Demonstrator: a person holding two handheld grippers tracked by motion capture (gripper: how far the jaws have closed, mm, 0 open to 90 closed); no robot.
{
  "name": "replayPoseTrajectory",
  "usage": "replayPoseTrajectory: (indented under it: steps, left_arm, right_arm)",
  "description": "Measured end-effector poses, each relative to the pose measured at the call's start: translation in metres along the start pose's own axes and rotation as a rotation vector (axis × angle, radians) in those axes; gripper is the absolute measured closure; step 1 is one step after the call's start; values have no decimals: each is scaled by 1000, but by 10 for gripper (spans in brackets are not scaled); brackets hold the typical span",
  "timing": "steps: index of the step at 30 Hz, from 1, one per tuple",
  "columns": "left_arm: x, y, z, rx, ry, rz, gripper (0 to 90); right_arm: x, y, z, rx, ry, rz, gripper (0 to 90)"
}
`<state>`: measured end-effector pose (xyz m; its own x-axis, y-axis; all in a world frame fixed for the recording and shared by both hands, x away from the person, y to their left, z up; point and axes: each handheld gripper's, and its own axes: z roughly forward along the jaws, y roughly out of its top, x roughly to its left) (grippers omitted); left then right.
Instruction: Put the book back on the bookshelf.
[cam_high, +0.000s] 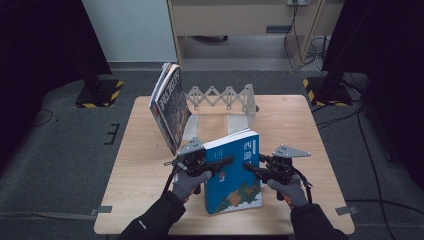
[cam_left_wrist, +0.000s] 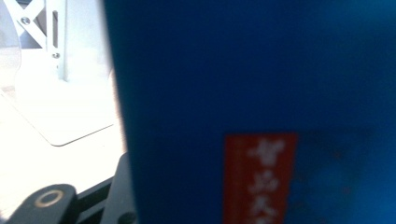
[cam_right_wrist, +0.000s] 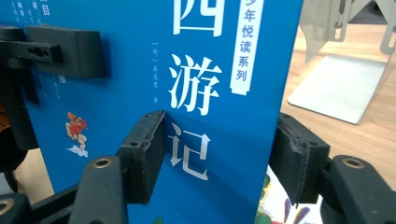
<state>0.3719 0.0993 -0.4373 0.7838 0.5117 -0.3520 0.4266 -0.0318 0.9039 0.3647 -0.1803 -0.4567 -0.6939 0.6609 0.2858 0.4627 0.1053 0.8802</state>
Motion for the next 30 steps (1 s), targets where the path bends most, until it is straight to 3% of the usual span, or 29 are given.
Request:
replayPoseTrajectory:
  steps: [6, 13, 18, 23, 28, 30]
  left_arm:
    - [-4, 4, -2, 22, 24, -24, 595]
    - [-3, 14, -8, 54, 0, -70, 603]
    - [-3, 24, -18, 58, 0, -62, 603]
    - [-5, 33, -27, 55, -15, -61, 603]
    - [-12, 45, -37, 21, -39, -47, 603]
    - [-15, 51, -42, 2, -29, -26, 603]
  right_arm:
    - [0, 0, 0, 2, 4, 1, 399]
    - [-1, 0, -1, -26, 27, 19, 378]
    - [-9, 1, -9, -54, 1, 35, 356]
    - [-23, -4, -17, -28, -129, 42, 328]
    - [-40, -11, -20, 45, -278, 34, 272]
    - [-47, -14, -21, 72, -327, 31, 259]
